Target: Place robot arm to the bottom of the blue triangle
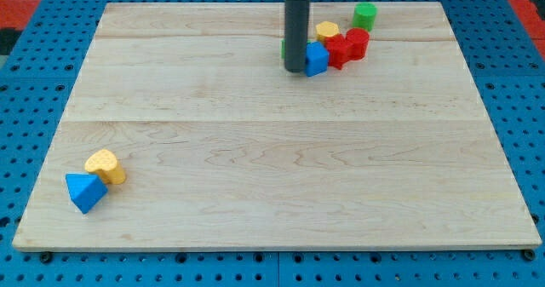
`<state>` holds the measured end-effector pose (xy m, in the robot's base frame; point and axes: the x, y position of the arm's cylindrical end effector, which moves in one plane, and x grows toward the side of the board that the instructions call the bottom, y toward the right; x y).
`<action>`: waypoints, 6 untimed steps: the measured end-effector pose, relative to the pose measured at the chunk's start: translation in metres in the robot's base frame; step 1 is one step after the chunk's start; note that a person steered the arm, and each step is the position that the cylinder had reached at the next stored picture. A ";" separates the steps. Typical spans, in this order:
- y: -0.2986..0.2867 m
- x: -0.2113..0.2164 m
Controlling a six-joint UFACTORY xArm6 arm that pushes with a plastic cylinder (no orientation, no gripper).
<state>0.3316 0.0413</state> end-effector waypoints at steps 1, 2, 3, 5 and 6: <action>0.026 -0.025; 0.036 -0.020; 0.037 0.024; -0.013 0.207; -0.111 0.268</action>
